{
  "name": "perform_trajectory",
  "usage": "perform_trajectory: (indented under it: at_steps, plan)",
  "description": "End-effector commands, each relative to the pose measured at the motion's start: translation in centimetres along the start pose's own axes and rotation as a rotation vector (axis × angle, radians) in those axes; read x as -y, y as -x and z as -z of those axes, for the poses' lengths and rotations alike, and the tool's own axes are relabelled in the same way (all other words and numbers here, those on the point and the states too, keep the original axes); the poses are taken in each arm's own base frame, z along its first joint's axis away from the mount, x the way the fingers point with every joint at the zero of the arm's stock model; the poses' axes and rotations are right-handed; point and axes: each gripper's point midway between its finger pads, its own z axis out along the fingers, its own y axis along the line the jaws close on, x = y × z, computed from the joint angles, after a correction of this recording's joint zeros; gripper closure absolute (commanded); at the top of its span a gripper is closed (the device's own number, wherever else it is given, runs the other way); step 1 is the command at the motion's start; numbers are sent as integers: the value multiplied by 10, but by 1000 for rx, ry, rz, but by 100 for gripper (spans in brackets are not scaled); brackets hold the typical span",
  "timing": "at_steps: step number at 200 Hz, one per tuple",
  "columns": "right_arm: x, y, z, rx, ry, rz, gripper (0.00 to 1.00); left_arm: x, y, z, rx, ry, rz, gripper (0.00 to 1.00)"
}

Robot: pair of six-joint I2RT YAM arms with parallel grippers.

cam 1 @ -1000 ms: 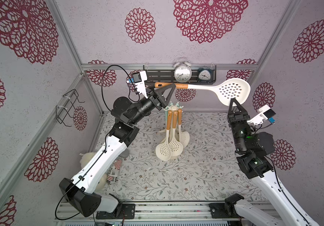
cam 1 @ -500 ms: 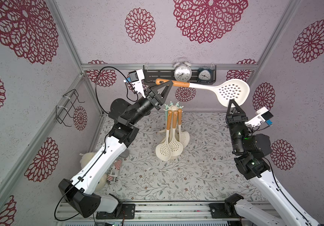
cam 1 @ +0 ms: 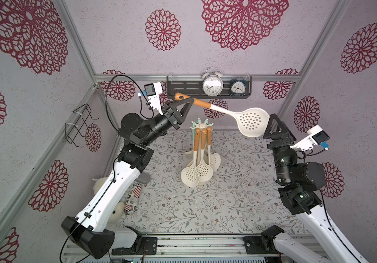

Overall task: Hang the skimmer on the kitchen utensil rack
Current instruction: Pick up the skimmer from the center of the board.

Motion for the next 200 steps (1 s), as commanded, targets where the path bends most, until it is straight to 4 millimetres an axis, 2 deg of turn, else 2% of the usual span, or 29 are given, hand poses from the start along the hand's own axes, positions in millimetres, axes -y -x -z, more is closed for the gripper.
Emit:
perform_trajectory:
  at_steps: [1, 33, 54, 86, 124, 142, 167, 200]
  plan:
    - [-13, 21, 6, 16, 21, 253, 1, 21, -1, 20, -95, 2, -65, 100]
    - [-25, 22, 14, -29, 75, 488, 1, 27, -13, 45, -221, 51, -77, 100]
    - [-35, 14, 17, -90, 141, 581, 1, 30, -23, 61, -313, 86, -85, 100]
    - [-56, -33, 14, -367, 312, 686, 1, 33, -44, 83, -473, 118, -82, 100]
    - [-86, -93, 25, -668, 589, 614, 1, 40, -68, 113, -618, 131, -102, 100]
    - [-101, -118, 37, -798, 734, 533, 1, 41, -78, 123, -666, 128, -110, 100]
    - [-119, -143, 61, -932, 918, 416, 2, 47, -83, 126, -692, 89, -113, 100]
    - [-135, -170, 85, -1034, 1040, 360, 5, 52, -86, 123, -701, 33, -114, 100]
